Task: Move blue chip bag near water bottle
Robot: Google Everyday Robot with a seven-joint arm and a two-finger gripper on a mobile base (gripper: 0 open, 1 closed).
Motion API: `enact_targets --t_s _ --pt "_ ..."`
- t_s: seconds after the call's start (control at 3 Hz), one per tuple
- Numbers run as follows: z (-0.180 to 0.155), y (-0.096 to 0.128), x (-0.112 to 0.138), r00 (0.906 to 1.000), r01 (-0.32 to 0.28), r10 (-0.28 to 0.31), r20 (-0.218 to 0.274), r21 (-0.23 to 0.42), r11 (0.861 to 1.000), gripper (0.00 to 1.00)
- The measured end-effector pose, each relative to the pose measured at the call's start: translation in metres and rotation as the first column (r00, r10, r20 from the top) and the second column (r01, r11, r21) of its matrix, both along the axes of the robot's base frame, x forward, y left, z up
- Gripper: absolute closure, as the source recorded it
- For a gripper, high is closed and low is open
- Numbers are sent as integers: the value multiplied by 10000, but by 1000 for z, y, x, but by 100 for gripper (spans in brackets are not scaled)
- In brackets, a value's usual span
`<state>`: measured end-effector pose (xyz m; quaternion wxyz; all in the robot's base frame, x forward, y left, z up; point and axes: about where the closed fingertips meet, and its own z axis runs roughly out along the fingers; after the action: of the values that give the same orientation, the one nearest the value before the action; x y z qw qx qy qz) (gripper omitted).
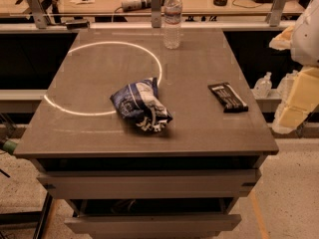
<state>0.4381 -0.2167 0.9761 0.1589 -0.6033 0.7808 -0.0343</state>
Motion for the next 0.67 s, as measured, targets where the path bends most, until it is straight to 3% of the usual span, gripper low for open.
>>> enact_targets --t_s 0.33,0.67 --pt "0 0 0 10000 0 0 0 0 10000 0" --pt "0 3 -2 9989 432 -445 171 692 9967 0"
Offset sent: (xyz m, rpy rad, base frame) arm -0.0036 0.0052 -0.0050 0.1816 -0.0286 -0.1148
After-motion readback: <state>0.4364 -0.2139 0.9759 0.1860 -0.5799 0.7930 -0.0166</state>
